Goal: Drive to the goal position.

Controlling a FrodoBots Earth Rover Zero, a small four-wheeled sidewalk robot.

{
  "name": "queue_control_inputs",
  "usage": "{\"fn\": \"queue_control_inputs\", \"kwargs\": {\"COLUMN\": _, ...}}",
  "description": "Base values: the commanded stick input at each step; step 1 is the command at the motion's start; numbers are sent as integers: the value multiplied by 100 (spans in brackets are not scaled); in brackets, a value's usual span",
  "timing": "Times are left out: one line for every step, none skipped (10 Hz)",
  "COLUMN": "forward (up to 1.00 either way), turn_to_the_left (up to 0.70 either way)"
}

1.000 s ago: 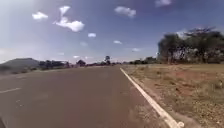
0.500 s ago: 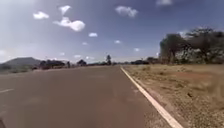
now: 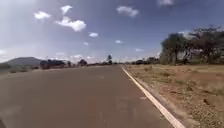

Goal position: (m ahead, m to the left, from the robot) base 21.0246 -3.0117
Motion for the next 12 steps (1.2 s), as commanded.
{"fn": "queue_control_inputs", "kwargs": {"forward": 85, "turn_to_the_left": 1}}
{"fn": "queue_control_inputs", "kwargs": {"forward": 85, "turn_to_the_left": 1}}
{"fn": "queue_control_inputs", "kwargs": {"forward": 85, "turn_to_the_left": 1}}
{"fn": "queue_control_inputs", "kwargs": {"forward": 85, "turn_to_the_left": 1}}
{"fn": "queue_control_inputs", "kwargs": {"forward": 85, "turn_to_the_left": 1}}
{"fn": "queue_control_inputs", "kwargs": {"forward": 85, "turn_to_the_left": 1}}
{"fn": "queue_control_inputs", "kwargs": {"forward": 85, "turn_to_the_left": 1}}
{"fn": "queue_control_inputs", "kwargs": {"forward": 85, "turn_to_the_left": 1}}
{"fn": "queue_control_inputs", "kwargs": {"forward": 85, "turn_to_the_left": 1}}
{"fn": "queue_control_inputs", "kwargs": {"forward": 85, "turn_to_the_left": 1}}
{"fn": "queue_control_inputs", "kwargs": {"forward": 85, "turn_to_the_left": -2}}
{"fn": "queue_control_inputs", "kwargs": {"forward": 85, "turn_to_the_left": -31}}
